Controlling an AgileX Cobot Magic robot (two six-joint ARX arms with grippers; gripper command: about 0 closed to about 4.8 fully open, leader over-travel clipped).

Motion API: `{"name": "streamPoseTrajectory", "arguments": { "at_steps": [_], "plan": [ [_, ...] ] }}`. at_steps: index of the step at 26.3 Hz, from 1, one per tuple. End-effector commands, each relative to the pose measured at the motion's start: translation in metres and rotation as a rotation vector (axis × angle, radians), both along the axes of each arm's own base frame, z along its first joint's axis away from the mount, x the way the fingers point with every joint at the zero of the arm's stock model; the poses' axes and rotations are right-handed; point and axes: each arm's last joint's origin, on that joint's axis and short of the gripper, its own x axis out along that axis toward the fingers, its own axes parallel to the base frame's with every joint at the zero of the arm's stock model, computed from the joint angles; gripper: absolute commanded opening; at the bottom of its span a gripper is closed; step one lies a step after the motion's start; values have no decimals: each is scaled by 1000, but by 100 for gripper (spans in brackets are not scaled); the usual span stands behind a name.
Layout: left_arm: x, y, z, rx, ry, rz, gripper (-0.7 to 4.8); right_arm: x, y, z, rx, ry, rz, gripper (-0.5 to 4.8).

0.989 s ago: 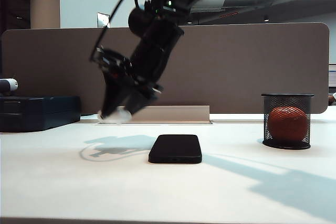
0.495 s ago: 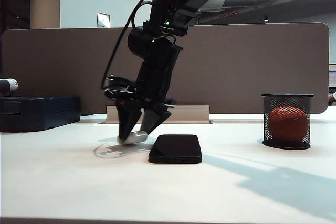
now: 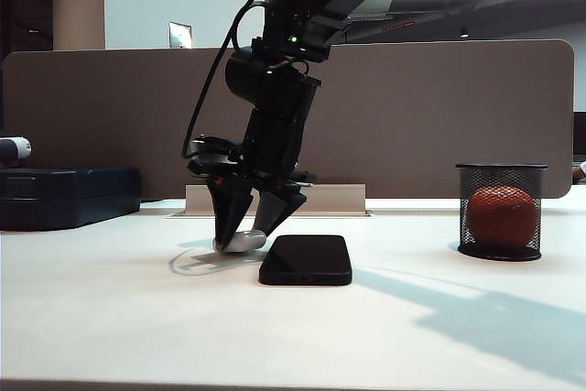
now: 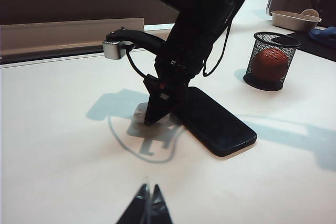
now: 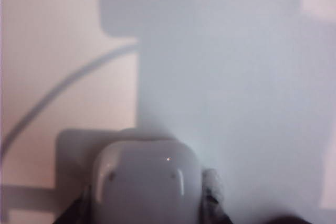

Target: Find the wireless headphone case on the desktop and place it on the left side of the phone.

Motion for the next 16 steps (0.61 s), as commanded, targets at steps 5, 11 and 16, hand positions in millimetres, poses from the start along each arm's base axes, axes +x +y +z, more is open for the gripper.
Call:
{"name": "streamPoseTrajectory", "arguments": {
  "at_steps": [5, 11, 16],
  "plan": [
    [0, 0, 2, 5, -16, -6, -5, -5, -2, -2, -28, 52, -2, 283],
    [0, 0, 2, 5, -16, -6, -5, -5, -2, 5, -13, 31, -2, 316],
    [0, 0, 2, 5, -16, -5, -5, -4, -2, 18, 12, -1, -2, 316]
  ]
}}
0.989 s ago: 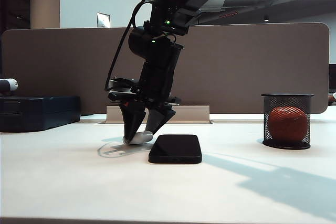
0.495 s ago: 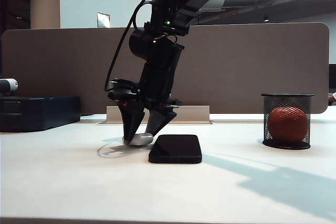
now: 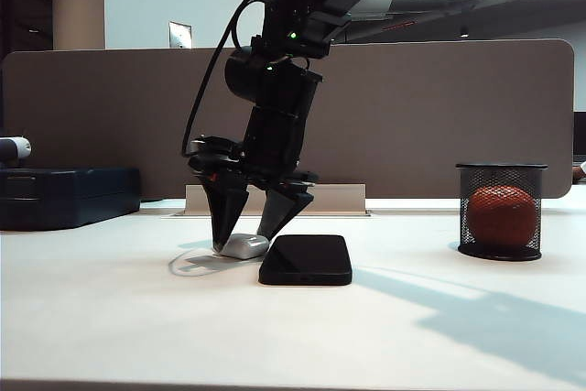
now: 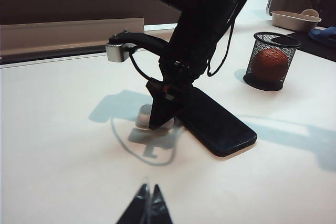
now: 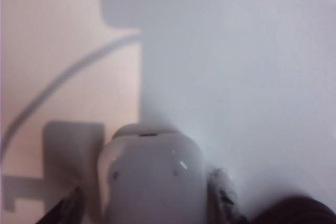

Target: Find the wireless headphone case on the desktop and place it on the left side of the phone.

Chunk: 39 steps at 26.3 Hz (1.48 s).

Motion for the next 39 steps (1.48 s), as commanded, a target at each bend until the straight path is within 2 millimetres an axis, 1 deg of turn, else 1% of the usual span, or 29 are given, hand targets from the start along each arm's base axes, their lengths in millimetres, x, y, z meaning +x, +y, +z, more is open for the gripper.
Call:
{"name": "streamPoseTrajectory", "arguments": {
  "at_steps": [1, 3, 4, 5, 6, 11, 15, 16, 17, 18, 19, 23, 24, 25, 26, 29, 31, 32, 34, 36, 39],
  "plan": [
    [0, 0, 2, 6, -17, -6, -5, 1, 1, 18, 32, -39, -4, 316],
    [0, 0, 2, 6, -17, -6, -5, 3, 2, 30, 56, -74, -5, 316],
    [0, 0, 2, 6, -17, -6, -5, 4, 3, 40, 75, -98, -5, 316],
    [0, 0, 2, 6, -17, -6, -5, 5, 4, 45, 83, -110, -5, 316],
    [0, 0, 2, 6, -17, -6, -5, 6, 4, 56, 94, -139, -11, 316],
    [0, 0, 2, 6, -17, -6, -5, 8, 1, 87, 95, -240, -45, 315],
    [0, 0, 2, 5, -17, -6, -5, 10, -6, 111, 119, -300, -66, 315],
    [0, 0, 2, 5, -17, -6, -5, 11, -11, 118, 129, -316, -78, 314],
    [0, 0, 2, 5, -16, -6, -5, 10, -13, 128, 136, -339, -85, 297],
    [0, 0, 2, 5, -16, -6, -5, 11, -22, 139, 144, -362, -98, 260],
    [0, 0, 2, 5, -16, -6, -5, 10, -27, 145, 146, -377, -94, 232],
    [0, 0, 2, 6, -16, -6, -5, 6, -46, 168, 139, -418, -106, 150],
    [0, 0, 2, 5, -16, -6, -5, 3, -58, 179, 129, -435, -111, 85],
    [0, 0, 2, 6, -16, -6, -5, 1, -65, 186, 123, -445, -116, 44],
    [0, 0, 2, 6, -16, -6, -5, -4, -77, 199, 119, -462, -116, 0],
    [0, 0, 2, 6, -16, -6, -5, -11, -92, 218, 125, -498, -126, -6],
    [0, 0, 2, 6, -16, -6, -5, -16, -107, 233, 138, -532, -153, -6],
    [0, 0, 2, 6, -16, -6, -5, -19, -110, 238, 143, -544, -155, -6],
    [0, 0, 2, 5, -19, -6, -5, -24, -125, 252, 158, -573, -182, -6],
    [0, 0, 3, 5, -25, -6, -5, -30, -133, 263, 162, -605, -198, -6],
    [0, 0, 3, 5, -31, -6, -5, -38, -154, 282, 178, -661, -243, -6]
  ]
}}
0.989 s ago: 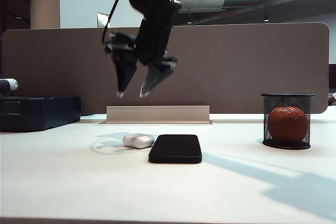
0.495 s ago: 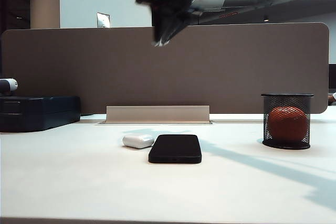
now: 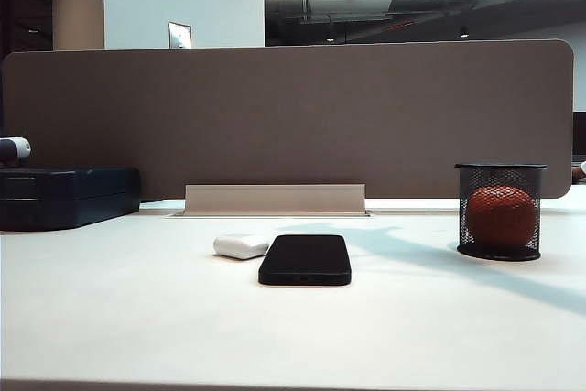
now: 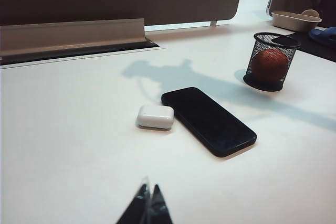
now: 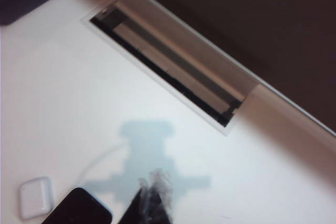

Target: Find the wireless headphone case on the desktop and place it on the left side of the phone.

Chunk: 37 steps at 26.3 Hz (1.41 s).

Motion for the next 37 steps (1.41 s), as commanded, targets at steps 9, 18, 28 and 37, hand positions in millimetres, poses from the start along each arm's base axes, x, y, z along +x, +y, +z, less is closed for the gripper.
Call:
{"name": "streamPoseTrajectory", "arguments": {
  "at_steps": [9, 18, 28, 37],
  "plan": [
    [0, 0, 3, 5, -33, 0, -6, -49, -81, 71, 79, -212, -174, -6],
    [1, 2, 3, 9, -32, 80, -6, -80, -130, 97, 102, -300, -309, -6],
    [4, 7, 3, -12, -15, 287, -5, -106, -165, 112, 181, -328, -360, -6],
    [4, 8, 3, -11, -16, 320, -6, -101, -197, 102, 260, -266, -443, -6]
  ]
}}
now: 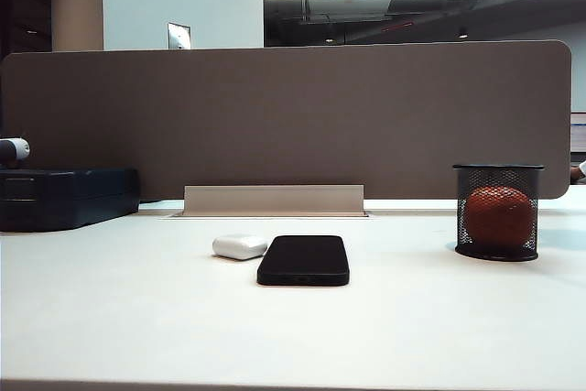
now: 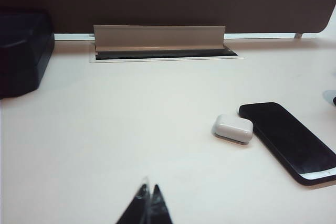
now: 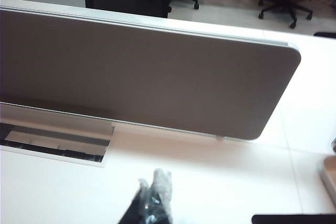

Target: Find the wireless headphone case on the desktop and place it on the left side of the phone.

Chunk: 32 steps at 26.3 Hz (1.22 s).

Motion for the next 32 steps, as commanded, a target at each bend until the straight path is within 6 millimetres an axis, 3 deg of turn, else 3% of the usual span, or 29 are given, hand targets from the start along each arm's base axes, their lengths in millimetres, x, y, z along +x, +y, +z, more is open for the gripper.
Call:
{"name": "streamPoseTrajectory", "arguments": {
  "at_steps": [1, 6, 18, 23, 27, 32],
  "plan": [
    [0, 1, 2, -5, -15, 43, -6, 6, -2, -9, 25, 31, -6, -6],
    [0, 2, 3, -19, -11, 63, -6, 11, -3, -32, 32, 98, -3, -6],
    [1, 4, 2, -15, -11, 147, -6, -17, -5, -73, 40, 119, -4, -6],
    [1, 5, 2, -13, -11, 170, -6, -44, -6, -112, 53, 103, 8, -6],
    [1, 6, 2, -11, -12, 218, -6, -76, 0, -161, 47, 24, 18, -6],
    [1, 6, 2, -11, -12, 217, -6, -94, 4, -191, 85, -22, 64, -6]
  ]
}}
